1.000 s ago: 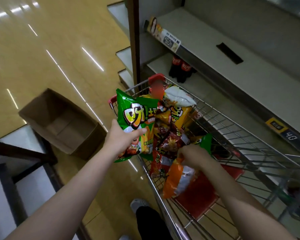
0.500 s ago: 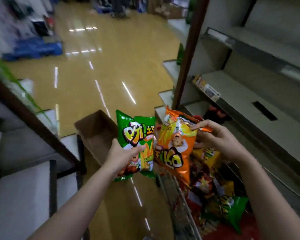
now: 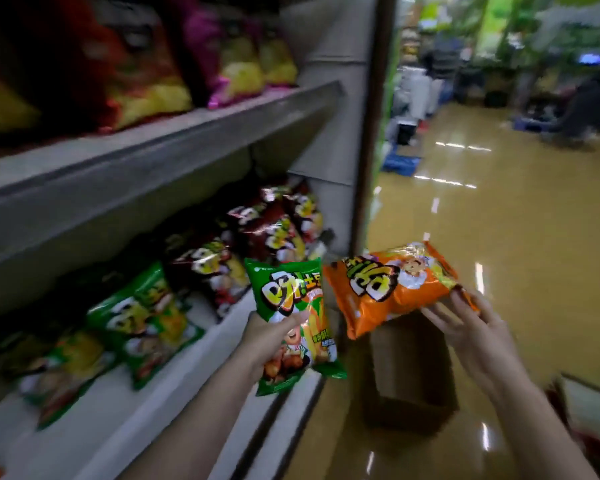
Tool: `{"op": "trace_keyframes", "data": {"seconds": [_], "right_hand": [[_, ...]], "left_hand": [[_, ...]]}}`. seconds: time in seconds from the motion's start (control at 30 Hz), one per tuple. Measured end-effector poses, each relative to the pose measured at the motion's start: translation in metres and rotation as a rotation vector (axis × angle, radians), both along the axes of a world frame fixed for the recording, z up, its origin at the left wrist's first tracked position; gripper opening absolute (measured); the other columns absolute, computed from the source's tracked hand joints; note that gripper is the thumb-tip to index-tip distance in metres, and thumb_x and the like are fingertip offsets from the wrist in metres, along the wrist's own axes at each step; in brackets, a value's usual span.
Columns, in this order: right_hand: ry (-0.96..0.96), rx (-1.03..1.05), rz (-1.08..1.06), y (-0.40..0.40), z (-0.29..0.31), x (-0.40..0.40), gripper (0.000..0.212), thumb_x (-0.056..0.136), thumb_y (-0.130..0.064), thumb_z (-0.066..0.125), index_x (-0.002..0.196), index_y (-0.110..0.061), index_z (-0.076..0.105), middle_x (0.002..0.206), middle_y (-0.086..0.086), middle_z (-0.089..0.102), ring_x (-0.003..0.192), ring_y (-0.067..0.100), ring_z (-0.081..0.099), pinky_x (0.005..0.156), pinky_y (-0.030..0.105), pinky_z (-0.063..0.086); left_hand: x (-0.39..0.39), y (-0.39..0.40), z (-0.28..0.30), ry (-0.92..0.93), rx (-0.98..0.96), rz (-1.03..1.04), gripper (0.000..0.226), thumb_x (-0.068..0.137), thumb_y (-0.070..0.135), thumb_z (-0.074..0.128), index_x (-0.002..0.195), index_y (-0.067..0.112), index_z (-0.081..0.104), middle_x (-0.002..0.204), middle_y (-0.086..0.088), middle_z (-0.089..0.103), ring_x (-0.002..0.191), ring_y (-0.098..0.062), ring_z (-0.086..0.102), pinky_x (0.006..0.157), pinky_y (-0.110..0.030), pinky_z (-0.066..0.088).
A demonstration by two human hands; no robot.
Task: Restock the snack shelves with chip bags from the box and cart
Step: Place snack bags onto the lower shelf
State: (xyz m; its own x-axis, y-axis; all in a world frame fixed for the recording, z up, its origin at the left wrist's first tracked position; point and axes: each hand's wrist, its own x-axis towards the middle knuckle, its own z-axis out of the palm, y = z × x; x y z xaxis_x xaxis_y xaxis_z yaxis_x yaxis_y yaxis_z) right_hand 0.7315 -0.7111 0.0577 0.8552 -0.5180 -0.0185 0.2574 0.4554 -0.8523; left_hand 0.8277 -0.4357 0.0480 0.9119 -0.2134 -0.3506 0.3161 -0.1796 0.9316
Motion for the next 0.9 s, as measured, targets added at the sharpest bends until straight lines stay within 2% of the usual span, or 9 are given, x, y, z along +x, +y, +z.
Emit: {"op": "trace_keyframes", "data": {"seconds": [0.07, 0.2, 0.43, 0.57, 0.63, 0.7, 0.77, 0.87, 0.9], "right_hand": [[-0.009, 0.084, 0.110, 0.041, 0.001, 0.034, 0.016, 0.100, -0.004, 0.044, 0.109, -0.006, 0.057, 0.095, 0.008, 0.073, 0.092, 0.020, 0.072, 0.072, 0.034, 0.061], [0.026, 0.178, 0.326, 0.129, 0.003, 0.060, 0.023, 0.095, -0.009, 0.053, 0.117, -0.009, 0.055, 0.119, 0.012, 0.065, 0.102, 0.018, 0.070, 0.079, 0.032, 0.060], [-0.010, -0.383, 0.694, 0.242, -0.014, 0.011, 0.032, 0.072, -0.035, 0.076, 0.103, -0.027, 0.068, 0.105, -0.011, 0.069, 0.106, 0.019, 0.067, 0.091, 0.037, 0.055], [-0.071, -0.502, 0.855, 0.266, -0.019, 0.006, 0.059, 0.081, -0.069, 0.055, 0.092, -0.014, 0.073, 0.099, 0.021, 0.065, 0.087, 0.032, 0.069, 0.073, 0.029, 0.057], [0.023, -0.461, 0.935, 0.275, -0.019, 0.013, 0.055, 0.086, -0.054, 0.047, 0.106, -0.004, 0.059, 0.104, 0.025, 0.064, 0.087, 0.031, 0.071, 0.067, 0.030, 0.059], [0.078, -0.468, 0.979, 0.282, -0.017, 0.021, 0.054, 0.080, -0.048, 0.057, 0.124, -0.020, 0.043, 0.118, 0.015, 0.060, 0.095, 0.026, 0.069, 0.072, 0.038, 0.061], [0.064, -0.572, 1.024, 0.287, -0.015, 0.027, 0.079, 0.075, -0.047, 0.065, 0.141, -0.040, 0.023, 0.127, -0.004, 0.054, 0.104, 0.007, 0.062, 0.085, 0.036, 0.058], [0.029, -0.643, 1.111, 0.297, -0.018, 0.029, 0.097, 0.074, -0.050, 0.068, 0.149, -0.048, 0.009, 0.134, -0.015, 0.051, 0.116, 0.006, 0.058, 0.092, 0.032, 0.054], [0.055, -0.633, 1.138, 0.300, -0.020, 0.031, 0.099, 0.071, -0.051, 0.072, 0.149, -0.049, 0.013, 0.136, -0.011, 0.052, 0.119, 0.012, 0.058, 0.094, 0.040, 0.055]], "left_hand": [[-0.003, 0.032, 0.002, 0.005, -0.035, 0.171, 0.057, 0.071, 0.042, 0.082, 0.118, 0.022, 0.059, 0.111, 0.007, 0.067, 0.086, -0.005, 0.062, 0.057, -0.014, 0.046], [-0.021, 0.077, 0.000, 0.034, -0.162, 0.467, 0.054, 0.079, 0.028, 0.078, 0.123, 0.014, 0.050, 0.110, 0.003, 0.061, 0.085, -0.011, 0.058, 0.067, -0.020, 0.047], [-0.073, 0.144, -0.005, 0.060, -0.552, 0.773, 0.079, 0.055, 0.047, 0.084, 0.121, 0.010, 0.062, 0.107, -0.015, 0.072, 0.095, -0.031, 0.071, 0.072, -0.037, 0.057], [-0.104, 0.184, -0.008, -0.115, -0.567, 0.918, 0.063, 0.067, 0.042, 0.069, 0.123, 0.015, 0.061, 0.111, -0.008, 0.072, 0.094, -0.022, 0.071, 0.070, -0.033, 0.057], [-0.117, 0.195, -0.014, -0.170, -0.571, 0.928, 0.058, 0.074, 0.042, 0.065, 0.125, 0.015, 0.061, 0.116, -0.008, 0.070, 0.098, -0.021, 0.070, 0.075, -0.035, 0.056], [-0.128, 0.197, -0.018, -0.211, -0.536, 0.942, 0.056, 0.069, 0.043, 0.075, 0.115, 0.014, 0.064, 0.106, -0.007, 0.071, 0.083, -0.017, 0.071, 0.063, -0.028, 0.056], [-0.137, 0.193, -0.026, -0.212, -0.501, 0.941, 0.050, 0.063, 0.039, 0.081, 0.102, 0.012, 0.064, 0.080, -0.003, 0.072, 0.056, -0.012, 0.066, 0.044, -0.022, 0.051], [-0.150, 0.186, -0.027, -0.205, -0.535, 0.929, 0.007, 0.097, 0.010, 0.051, 0.096, 0.009, 0.059, 0.061, 0.003, 0.071, 0.044, -0.008, 0.063, 0.038, -0.019, 0.047], [-0.154, 0.192, -0.034, -0.186, -0.536, 0.946, 0.017, 0.100, 0.006, 0.043, 0.094, 0.009, 0.058, 0.060, 0.002, 0.071, 0.044, -0.009, 0.064, 0.038, -0.020, 0.048]]}}
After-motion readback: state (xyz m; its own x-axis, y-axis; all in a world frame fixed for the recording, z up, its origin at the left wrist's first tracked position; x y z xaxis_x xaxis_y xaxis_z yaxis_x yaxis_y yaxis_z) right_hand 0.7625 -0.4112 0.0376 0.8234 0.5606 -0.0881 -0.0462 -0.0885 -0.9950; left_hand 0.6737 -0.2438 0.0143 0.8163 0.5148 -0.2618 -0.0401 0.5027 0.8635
